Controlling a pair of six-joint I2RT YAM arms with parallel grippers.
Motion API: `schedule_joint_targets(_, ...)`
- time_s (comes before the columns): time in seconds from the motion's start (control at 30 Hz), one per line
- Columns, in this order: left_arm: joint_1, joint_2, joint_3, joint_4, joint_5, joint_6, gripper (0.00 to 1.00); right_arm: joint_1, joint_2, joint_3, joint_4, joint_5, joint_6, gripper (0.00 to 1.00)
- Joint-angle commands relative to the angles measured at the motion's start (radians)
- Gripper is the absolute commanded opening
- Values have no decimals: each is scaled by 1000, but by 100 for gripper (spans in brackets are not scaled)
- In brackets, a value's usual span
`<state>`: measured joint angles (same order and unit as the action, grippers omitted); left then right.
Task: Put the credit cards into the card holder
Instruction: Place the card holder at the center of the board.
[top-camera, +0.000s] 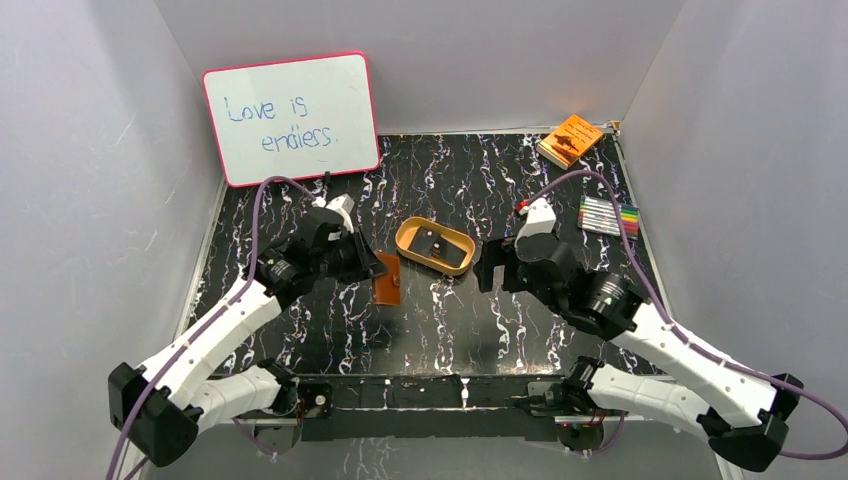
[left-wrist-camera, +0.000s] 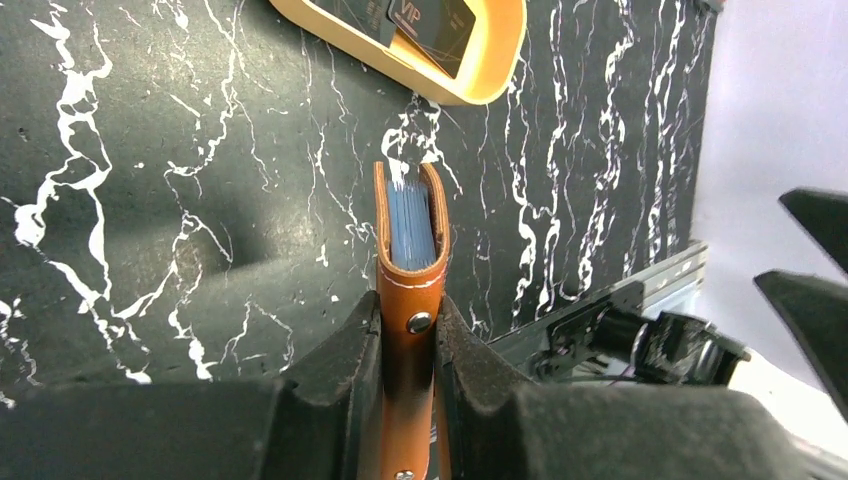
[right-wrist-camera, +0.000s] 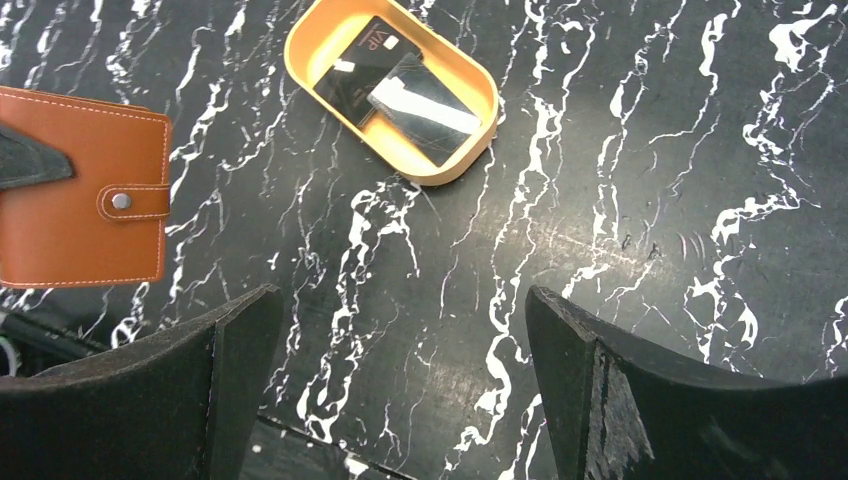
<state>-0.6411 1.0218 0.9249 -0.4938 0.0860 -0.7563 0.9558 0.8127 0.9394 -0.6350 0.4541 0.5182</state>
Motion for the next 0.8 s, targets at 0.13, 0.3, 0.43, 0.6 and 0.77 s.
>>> schedule_joint_targets(0.13, 116, 47, -113, 339, 291, -139, 0, 1, 15, 17, 47, 185, 22, 99)
schedule_joint_targets(0.3, 126, 84, -226, 650, 435, -272, 0, 1, -19, -14, 44, 229, 0, 98)
schedule_joint_targets(0.43, 135, 92, -267, 702, 458, -289, 0, 1, -42, -25, 33, 183, -19, 98)
schedule_joint_targets(0.6, 152, 102, -282, 584, 438, -257, 0, 1, -83, -46, 35, 147, -38, 98)
schedule_joint_targets(0.77, 152, 132, -337, 570, 438, -273, 0, 1, -78, -54, 31, 116, -27, 98)
